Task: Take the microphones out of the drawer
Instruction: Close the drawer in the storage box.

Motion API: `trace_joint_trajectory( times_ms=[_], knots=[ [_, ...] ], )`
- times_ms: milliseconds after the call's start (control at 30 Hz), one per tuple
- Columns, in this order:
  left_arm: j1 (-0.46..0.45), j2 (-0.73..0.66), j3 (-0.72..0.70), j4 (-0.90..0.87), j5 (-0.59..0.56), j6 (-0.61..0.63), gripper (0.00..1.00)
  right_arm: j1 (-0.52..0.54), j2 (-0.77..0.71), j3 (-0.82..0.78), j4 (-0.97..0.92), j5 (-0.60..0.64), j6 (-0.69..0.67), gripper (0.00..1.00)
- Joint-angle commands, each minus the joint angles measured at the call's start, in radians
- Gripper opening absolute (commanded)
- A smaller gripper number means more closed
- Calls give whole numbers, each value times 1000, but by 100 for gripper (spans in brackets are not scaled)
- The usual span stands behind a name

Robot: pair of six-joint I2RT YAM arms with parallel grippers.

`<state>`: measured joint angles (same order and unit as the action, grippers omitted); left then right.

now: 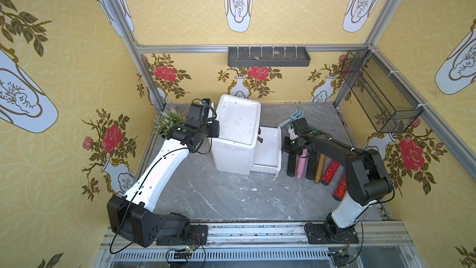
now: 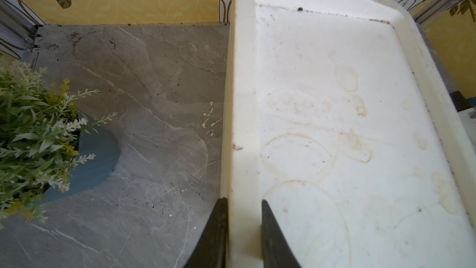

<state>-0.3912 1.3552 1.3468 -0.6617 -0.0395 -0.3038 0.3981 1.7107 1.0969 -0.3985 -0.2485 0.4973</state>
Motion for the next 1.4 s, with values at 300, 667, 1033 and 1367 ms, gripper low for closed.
trace_joint_trajectory(
  times_ms=[300,667,1033,1367],
  knots=[
    [-1,3,-10,-72,70,-41,0,77,66,77,40,-15,24,0],
    [-2,1,-12,-70,69,-41,0,119,156,128,153,-148,71,0],
    [-1,7,-12,-64,79,-47,0,142,221,108,369,-288,173,0],
    [-2,7,-15,-60,79,-48,0,149,221,97,423,-314,187,0]
  ],
)
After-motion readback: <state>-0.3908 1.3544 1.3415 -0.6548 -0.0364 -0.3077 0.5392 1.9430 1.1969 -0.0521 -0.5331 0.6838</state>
